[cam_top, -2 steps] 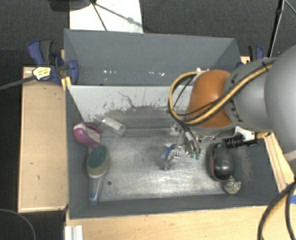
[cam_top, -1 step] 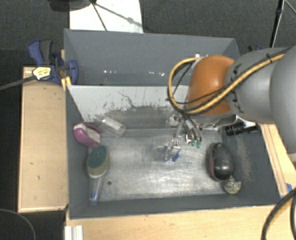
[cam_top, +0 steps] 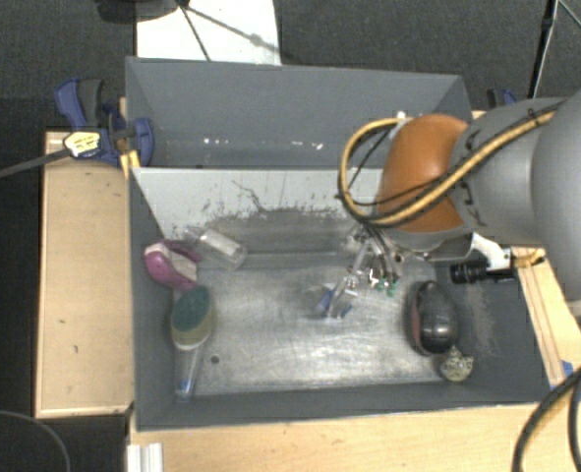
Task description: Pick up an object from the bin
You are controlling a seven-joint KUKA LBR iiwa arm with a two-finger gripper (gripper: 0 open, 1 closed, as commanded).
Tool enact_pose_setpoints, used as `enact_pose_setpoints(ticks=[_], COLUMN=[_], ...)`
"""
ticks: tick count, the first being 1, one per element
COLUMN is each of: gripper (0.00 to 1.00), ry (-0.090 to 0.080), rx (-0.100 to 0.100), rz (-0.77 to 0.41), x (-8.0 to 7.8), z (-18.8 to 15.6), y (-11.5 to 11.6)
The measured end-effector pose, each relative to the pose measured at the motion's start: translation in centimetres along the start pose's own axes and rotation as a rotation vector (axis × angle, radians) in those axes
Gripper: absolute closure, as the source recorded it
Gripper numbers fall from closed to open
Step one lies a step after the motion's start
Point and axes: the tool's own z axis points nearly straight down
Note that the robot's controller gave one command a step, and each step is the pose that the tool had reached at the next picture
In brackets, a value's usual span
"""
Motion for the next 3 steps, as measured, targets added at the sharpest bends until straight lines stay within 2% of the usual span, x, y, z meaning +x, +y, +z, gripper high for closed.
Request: enact_pose_setpoints(ticks=[1, 2, 3], gripper=[0.0, 0.0, 1.0], ry=[-0.003, -0.005, -0.014], rx=[-0.006, -0.006, -0.008], rz=[-0.071, -0.004, -0.006], x=[-0.1, -0.5, -0.7], z=[2.5, 2.7, 2.5], y=[2.0, 0.5, 0.5])
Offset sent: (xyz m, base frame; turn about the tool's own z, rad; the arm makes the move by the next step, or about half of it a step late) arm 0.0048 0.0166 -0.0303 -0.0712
